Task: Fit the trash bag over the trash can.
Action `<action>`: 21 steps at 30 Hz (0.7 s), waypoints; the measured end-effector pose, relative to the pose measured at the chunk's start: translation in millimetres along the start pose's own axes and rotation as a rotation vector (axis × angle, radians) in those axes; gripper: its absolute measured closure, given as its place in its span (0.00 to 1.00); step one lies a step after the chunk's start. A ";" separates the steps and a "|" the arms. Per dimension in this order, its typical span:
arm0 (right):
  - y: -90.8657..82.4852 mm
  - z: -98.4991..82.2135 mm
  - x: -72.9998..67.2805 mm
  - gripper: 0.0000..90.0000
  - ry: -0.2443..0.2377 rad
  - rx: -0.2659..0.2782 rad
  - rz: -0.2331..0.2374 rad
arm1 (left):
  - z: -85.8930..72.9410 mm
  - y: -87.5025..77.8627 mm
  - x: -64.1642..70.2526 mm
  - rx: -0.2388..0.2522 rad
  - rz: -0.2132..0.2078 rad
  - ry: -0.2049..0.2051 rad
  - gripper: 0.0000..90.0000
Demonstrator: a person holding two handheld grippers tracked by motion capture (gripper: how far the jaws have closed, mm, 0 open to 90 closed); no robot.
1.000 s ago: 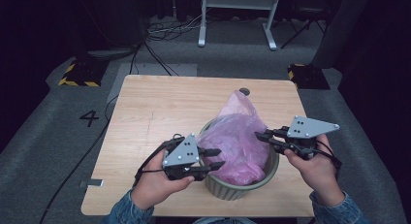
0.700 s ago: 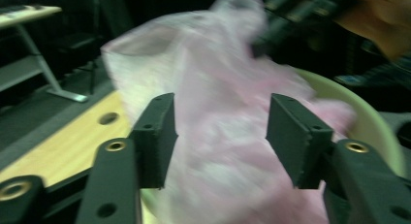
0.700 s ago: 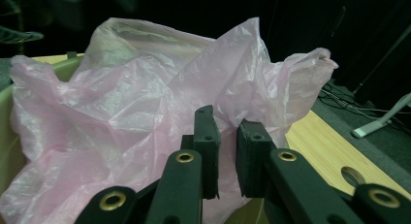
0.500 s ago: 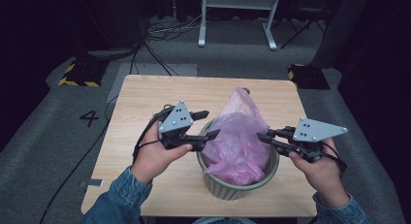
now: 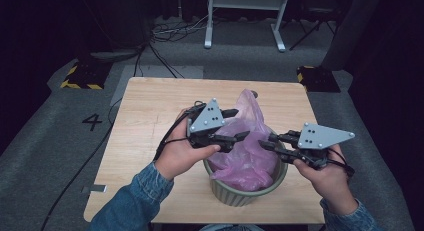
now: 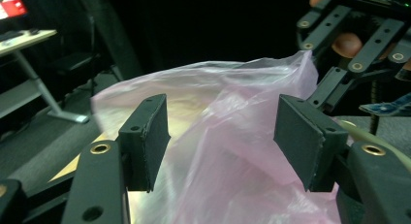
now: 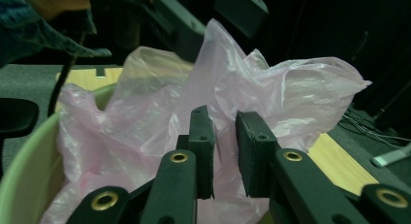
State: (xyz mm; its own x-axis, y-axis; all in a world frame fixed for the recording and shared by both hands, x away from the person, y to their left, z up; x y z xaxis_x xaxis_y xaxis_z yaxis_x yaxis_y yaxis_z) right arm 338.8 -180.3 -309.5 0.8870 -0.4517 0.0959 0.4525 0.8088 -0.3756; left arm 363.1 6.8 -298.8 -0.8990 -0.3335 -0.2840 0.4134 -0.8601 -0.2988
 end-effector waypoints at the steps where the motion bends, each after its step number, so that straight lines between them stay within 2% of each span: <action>1: 0.3 0.6 -0.6 0.86 -0.002 0.000 -0.001 | -0.6 1.9 2.7 -0.007 -0.026 0.010 0.48; 4: 1.0 2.6 -0.6 0.85 -0.003 0.009 -0.010 | -3.5 6.1 12.8 -0.042 -0.112 0.058 0.81; 6: 1.2 2.9 0.1 0.83 -0.001 0.013 -0.017 | -5.0 7.6 20.8 -0.055 -0.174 0.067 0.95; 7: 1.6 3.0 0.8 0.80 -0.002 0.015 -0.025 | -5.7 7.9 23.3 -0.063 -0.183 0.070 0.99; 10: 3.8 2.4 1.2 0.69 -0.021 0.015 -0.059 | -7.8 9.1 29.1 -0.078 -0.200 0.071 1.00; 14: 4.9 1.6 2.2 0.66 -0.016 0.023 -0.073 | -9.9 10.2 34.4 -0.082 -0.219 0.059 1.00; 16: 4.6 1.3 3.6 0.57 0.001 0.030 -0.106 | -10.2 10.4 36.3 -0.085 -0.223 0.061 1.00; 21: -3.0 -1.5 3.5 0.46 0.063 0.054 -0.152 | -10.1 10.3 37.3 -0.085 -0.220 0.055 1.00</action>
State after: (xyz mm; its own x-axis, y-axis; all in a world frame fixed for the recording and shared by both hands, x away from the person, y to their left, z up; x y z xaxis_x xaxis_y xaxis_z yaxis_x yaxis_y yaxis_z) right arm 340.4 -184.9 -309.4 0.8013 -0.5917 0.0889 0.5867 0.7478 -0.3109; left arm 335.3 -10.6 -321.7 -0.9603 -0.1182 -0.2527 0.2216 -0.8734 -0.4337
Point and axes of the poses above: each handheld gripper's, and its own axes: y roughly forward along the jaws, z roughly out of its top, x roughly to its right, the point moved 5 cm from there along y, roughly forward along the jaws, and after that the axes turned 8 degrees about y, right-handed, at the moved point
